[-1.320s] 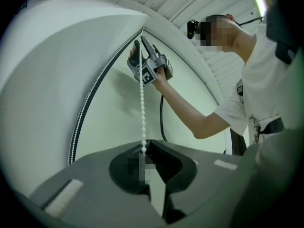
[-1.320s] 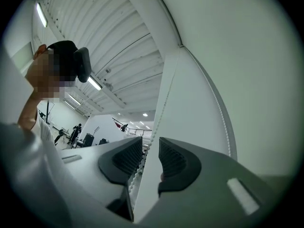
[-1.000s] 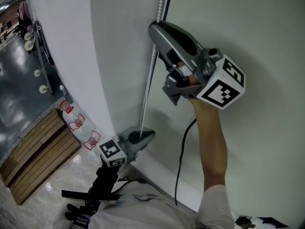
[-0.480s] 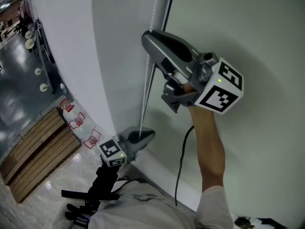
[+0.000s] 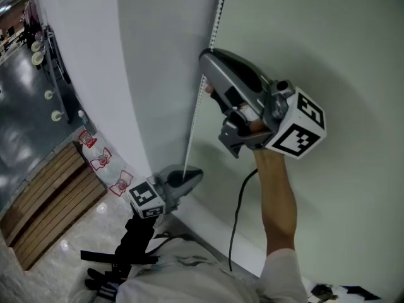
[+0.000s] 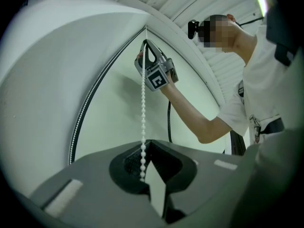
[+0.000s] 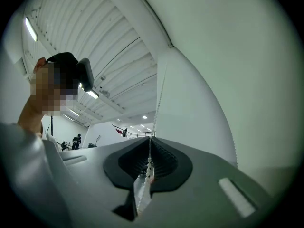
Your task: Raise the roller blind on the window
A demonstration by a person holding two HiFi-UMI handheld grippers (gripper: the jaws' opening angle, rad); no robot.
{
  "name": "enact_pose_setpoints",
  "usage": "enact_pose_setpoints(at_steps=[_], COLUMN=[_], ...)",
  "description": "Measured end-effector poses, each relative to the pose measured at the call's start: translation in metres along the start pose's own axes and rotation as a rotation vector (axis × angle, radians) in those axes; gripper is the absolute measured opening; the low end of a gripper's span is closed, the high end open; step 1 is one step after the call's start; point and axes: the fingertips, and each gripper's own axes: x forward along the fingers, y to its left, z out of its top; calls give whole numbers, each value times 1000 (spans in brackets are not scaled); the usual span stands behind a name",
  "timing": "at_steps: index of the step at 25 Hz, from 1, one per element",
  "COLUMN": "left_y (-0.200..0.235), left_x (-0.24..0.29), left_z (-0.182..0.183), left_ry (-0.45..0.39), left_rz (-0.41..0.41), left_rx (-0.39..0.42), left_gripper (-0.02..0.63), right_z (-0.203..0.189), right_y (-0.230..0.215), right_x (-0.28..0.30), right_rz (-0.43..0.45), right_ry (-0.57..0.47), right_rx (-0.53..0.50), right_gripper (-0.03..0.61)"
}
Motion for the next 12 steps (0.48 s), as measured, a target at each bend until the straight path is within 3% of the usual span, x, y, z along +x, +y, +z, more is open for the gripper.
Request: enact_pose_setpoints(at_steps=[5,12], left_y=[0,0], left_x=[-1,-1], left_z=[6,13], left_ry=[-14,-24], left_rz=[-13,-21], left_rx=[9,16], left_gripper=[-3,-3], right_z=[-28,-77], right_y=[5,9], right_x=[-11,-33], right_rz=[-42,-67], right_ry=[63,131], right_rx=[-19,32], right_gripper=[8,8])
